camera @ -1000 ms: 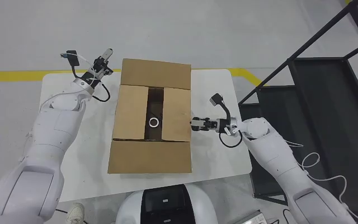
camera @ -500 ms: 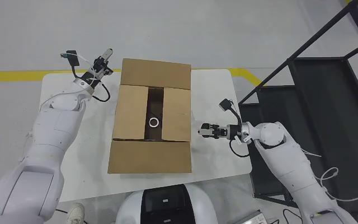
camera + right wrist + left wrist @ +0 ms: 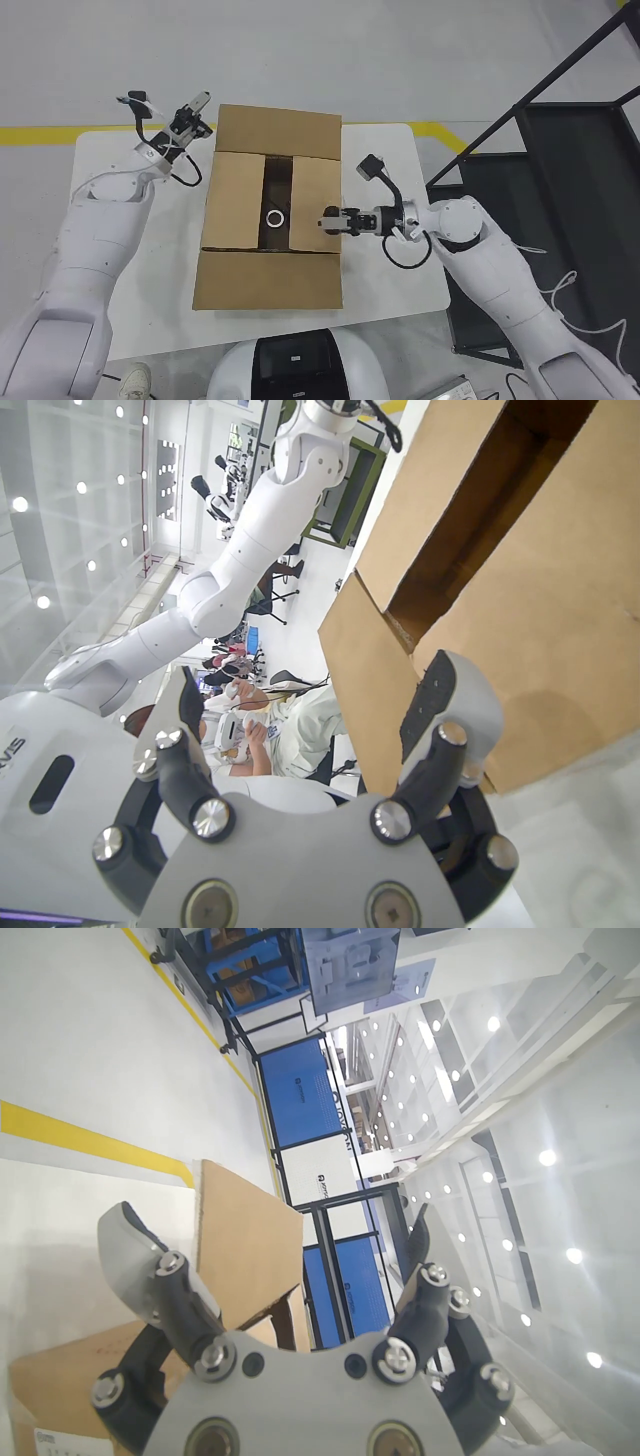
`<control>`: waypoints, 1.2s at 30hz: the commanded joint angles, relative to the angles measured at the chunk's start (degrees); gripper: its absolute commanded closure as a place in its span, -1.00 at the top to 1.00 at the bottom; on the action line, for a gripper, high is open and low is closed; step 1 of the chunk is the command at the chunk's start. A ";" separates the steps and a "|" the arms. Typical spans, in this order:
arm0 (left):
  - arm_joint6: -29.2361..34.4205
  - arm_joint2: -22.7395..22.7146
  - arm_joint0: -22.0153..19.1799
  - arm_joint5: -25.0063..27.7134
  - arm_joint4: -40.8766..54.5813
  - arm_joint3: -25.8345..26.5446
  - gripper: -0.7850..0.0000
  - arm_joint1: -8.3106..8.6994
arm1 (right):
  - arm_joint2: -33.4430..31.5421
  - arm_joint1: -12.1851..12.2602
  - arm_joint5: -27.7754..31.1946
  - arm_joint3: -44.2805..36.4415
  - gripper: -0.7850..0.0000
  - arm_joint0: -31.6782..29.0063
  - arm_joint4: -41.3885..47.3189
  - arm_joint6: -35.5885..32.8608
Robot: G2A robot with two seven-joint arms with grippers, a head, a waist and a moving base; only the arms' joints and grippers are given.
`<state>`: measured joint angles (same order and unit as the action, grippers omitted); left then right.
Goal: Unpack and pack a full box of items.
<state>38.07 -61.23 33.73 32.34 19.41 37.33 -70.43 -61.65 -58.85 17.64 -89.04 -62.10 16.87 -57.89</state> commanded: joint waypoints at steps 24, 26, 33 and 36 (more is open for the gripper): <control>39.46 -6.91 5.07 -5.57 -1.01 14.89 1.00 8.28 | 13.06 -4.81 -5.76 8.95 1.00 10.79 -2.48 8.24; 39.46 -6.91 5.07 -5.57 -1.01 14.89 1.00 8.28 | 13.06 -4.81 -5.76 8.95 1.00 10.79 -2.48 8.24; 39.46 -6.91 5.07 -5.57 -1.01 14.89 1.00 8.28 | 13.31 -5.02 -6.66 8.90 1.00 10.60 -2.58 9.58; 39.00 -6.95 5.23 -5.66 -0.94 15.02 1.00 8.28 | 14.82 -6.05 -6.76 9.30 1.00 11.92 -0.69 10.44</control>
<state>77.51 -68.15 38.81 26.77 18.41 52.23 -62.15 -47.36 -64.57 10.82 -80.24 -50.73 15.22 -47.61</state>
